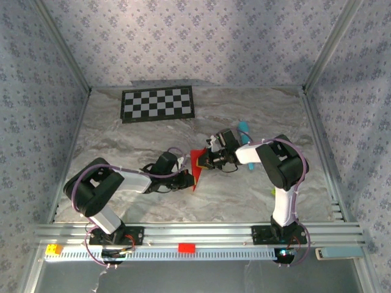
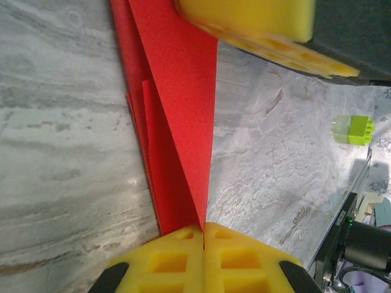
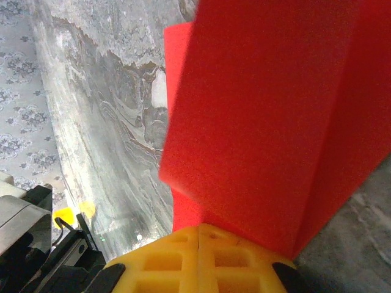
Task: Fold a paper plane with a square sheet of paper (pick it up from the middle)
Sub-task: Fold the wing for the fifth time at the center of the table.
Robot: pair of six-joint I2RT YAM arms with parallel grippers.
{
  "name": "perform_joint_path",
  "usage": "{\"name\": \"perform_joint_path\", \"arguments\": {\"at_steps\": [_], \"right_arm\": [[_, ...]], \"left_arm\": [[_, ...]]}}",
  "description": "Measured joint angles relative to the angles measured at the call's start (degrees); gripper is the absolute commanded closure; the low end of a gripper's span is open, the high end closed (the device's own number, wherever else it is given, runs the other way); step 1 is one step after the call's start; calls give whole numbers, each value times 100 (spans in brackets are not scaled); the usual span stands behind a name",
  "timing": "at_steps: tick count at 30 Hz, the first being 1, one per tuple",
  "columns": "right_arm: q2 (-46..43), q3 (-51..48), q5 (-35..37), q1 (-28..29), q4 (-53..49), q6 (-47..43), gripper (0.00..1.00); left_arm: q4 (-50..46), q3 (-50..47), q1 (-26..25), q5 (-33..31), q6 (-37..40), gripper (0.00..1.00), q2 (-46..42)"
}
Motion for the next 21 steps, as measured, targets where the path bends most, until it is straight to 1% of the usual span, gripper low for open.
{"name": "perform_joint_path", "arguments": {"at_steps": [5,8,14,21], "right_arm": [[0,20,26,9,-50,-17,97],[0,33,37,9,-81,-20,97],[0,50,52,13,-120,-33,98],[0,66,74,20,-160,-39,98]], "left_arm": [[-166,48,0,0,98,100,0],[-229,52,0,22,142,94,0],[-354,129,22,136,195,95,68],[-535,181,33,249,273,89,76]]}}
